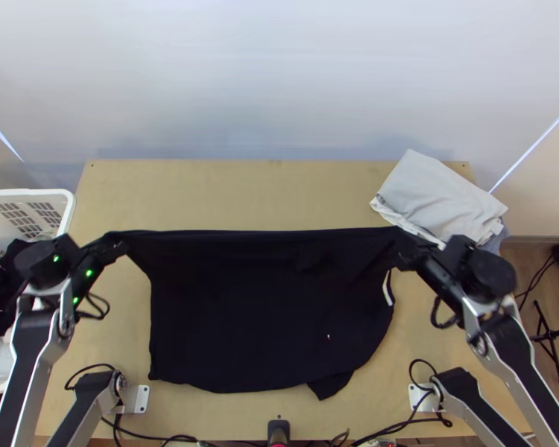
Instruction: Fold the t-shirt
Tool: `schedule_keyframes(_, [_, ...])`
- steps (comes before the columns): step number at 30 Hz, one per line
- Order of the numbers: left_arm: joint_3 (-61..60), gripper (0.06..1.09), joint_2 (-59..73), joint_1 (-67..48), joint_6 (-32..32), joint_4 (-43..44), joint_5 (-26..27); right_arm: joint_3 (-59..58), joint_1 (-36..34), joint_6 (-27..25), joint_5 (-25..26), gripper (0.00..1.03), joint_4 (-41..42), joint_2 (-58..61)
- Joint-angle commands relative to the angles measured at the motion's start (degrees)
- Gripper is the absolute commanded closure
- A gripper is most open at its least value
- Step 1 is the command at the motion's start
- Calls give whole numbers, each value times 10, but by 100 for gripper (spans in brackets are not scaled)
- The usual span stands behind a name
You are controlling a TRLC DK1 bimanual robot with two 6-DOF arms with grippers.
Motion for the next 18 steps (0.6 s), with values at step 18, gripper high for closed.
schedule_keyframes(18, [250, 105, 510, -17, -1, 47, -13, 193, -73, 2, -57, 100, 74, 463])
